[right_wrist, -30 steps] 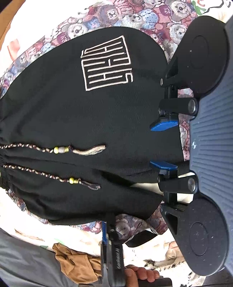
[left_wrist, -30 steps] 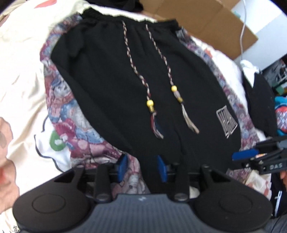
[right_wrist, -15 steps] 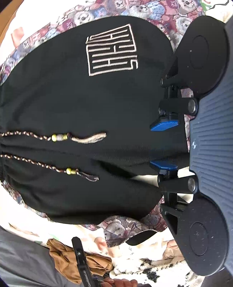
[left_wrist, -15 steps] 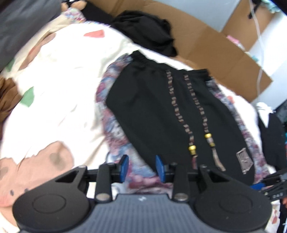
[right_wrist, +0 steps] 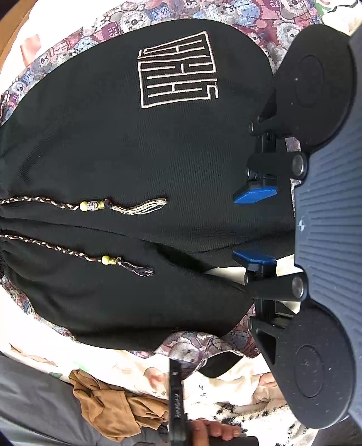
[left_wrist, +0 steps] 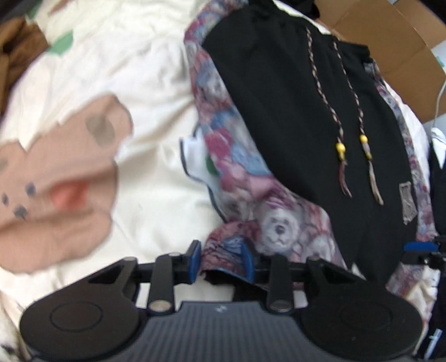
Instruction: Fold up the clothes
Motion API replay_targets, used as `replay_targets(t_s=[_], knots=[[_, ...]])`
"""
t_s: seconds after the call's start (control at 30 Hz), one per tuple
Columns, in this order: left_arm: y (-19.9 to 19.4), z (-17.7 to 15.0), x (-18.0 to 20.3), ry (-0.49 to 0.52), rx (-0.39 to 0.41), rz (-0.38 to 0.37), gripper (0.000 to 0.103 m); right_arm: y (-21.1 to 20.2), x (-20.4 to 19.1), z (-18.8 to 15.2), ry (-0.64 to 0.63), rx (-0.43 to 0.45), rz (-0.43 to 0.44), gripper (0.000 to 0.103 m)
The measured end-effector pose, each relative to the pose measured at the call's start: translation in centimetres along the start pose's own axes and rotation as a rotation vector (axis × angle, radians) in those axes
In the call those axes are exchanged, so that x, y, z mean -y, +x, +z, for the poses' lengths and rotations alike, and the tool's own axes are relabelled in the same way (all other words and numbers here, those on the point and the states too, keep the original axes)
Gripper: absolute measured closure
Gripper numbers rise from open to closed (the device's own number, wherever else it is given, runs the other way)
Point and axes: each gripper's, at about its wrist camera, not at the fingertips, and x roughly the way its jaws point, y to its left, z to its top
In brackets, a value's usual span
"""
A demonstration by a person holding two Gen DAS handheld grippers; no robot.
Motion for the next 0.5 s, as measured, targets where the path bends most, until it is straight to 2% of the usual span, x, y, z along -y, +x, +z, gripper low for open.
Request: replay_targets(t_s=[0.13, 0.3, 0.37, 0.5], knots=[[-0.8, -0.1, 0.4, 0.015, 0.003, -0.058, 0.081, -0.3, -0.3, -0.3, -0.012, 0.006, 0.004, 0.061], [-1.8, 0.3, 1.2, 0.036, 0.021, -0.069, 0.081, -0.3, -0.5, -0.3, -0.014, 0.011, 0.001, 0.061], [-2.0, 0.4, 1.7, 0.048, 0.029, -0.088, 0.091, -0.3, -0.8, -0.2, -0.016, 0.017, 0.008, 0.061], [-1.6, 0.0, 3.3, 0.083, 0.018, -0.174, 0.092, -0.1, -1.7, -0.1, -0.034, 0.017, 0.025, 0.061]])
